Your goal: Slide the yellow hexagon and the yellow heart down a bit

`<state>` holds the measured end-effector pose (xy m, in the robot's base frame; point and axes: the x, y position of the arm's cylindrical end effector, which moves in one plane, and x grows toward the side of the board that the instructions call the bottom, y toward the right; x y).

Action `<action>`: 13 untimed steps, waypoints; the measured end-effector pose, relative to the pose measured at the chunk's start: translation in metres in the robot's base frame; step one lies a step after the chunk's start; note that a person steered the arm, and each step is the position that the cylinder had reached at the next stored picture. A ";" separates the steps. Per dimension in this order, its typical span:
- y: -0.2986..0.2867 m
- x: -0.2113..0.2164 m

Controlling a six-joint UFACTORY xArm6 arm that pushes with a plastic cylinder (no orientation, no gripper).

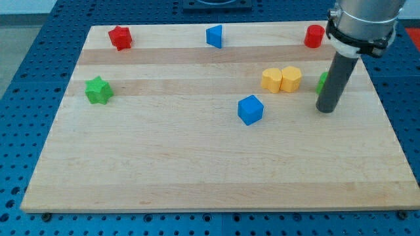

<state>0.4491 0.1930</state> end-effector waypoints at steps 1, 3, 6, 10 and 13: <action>0.027 -0.001; 0.074 -0.019; 0.076 -0.084; 0.033 -0.087; 0.033 -0.089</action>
<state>0.3601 0.2264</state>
